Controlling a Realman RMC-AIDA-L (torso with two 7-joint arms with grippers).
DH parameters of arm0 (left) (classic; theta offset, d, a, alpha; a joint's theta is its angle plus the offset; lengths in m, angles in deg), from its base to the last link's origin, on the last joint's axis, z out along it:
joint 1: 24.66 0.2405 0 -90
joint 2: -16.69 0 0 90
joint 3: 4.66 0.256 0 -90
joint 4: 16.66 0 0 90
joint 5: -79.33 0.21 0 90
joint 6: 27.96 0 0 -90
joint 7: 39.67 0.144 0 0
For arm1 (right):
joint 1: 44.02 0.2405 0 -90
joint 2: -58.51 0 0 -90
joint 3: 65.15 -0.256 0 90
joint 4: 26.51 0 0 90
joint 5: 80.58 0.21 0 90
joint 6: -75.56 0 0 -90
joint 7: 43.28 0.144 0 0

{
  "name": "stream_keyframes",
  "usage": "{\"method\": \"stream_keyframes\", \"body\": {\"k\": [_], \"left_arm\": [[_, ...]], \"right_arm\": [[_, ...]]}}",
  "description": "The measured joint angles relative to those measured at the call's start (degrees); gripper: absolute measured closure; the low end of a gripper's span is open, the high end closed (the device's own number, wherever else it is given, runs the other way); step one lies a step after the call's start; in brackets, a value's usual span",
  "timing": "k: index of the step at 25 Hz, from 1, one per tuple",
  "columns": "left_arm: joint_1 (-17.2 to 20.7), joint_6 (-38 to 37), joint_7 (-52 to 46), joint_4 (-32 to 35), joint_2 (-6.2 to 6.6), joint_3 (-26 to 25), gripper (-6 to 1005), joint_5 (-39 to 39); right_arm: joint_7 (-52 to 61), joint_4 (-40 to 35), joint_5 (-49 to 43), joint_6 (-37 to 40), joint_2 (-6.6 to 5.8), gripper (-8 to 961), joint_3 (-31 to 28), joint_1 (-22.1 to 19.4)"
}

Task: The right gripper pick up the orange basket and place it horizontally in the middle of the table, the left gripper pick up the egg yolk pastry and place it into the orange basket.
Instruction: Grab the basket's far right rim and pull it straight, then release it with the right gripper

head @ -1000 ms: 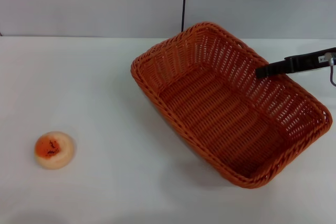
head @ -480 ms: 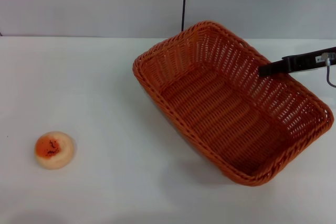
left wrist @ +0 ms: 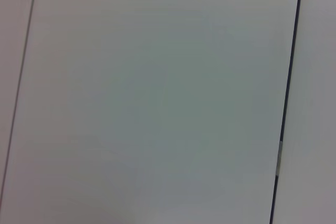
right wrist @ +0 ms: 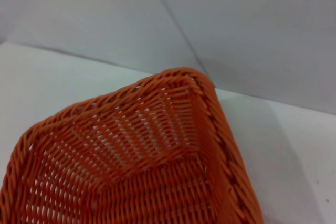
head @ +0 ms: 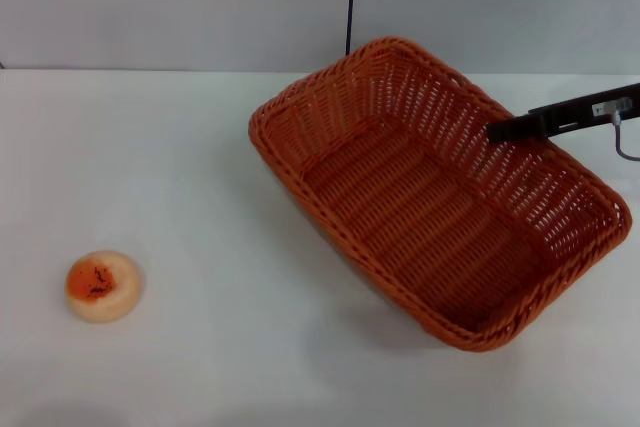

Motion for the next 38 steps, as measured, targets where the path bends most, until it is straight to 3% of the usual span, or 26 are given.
{"method": "stream_keyframes", "body": {"k": [8, 16, 22, 25, 38], "left_arm": [[1.6, -1.2, 0.0, 0.7, 0.00, 0.0, 218, 0.0], [3.3, -2.5, -0.4, 1.5, 0.00, 0.0, 222, 0.0], [4.3, -3.6, -0.4, 1.7, 0.00, -0.4, 224, 0.0], [4.6, -4.4, -0.8, 2.3, 0.00, -0.4, 225, 0.0], [4.6, -5.1, -0.9, 2.4, 0.00, -0.4, 231, 0.0]], "right_arm": [[-11.7, -1.2, 0.0, 1.7, 0.23, 775, 4.9, 1.8], [-25.9, -5.4, 3.8, 4.6, 0.87, 780, 5.4, 1.5], [-38.9, -6.9, 12.6, 7.7, -0.33, 782, 4.7, -0.6], [-43.9, -5.3, 14.0, 10.5, -1.81, 783, 5.1, -0.3], [-53.7, 0.4, 13.6, 14.1, -2.59, 785, 5.2, 1.7]]}}
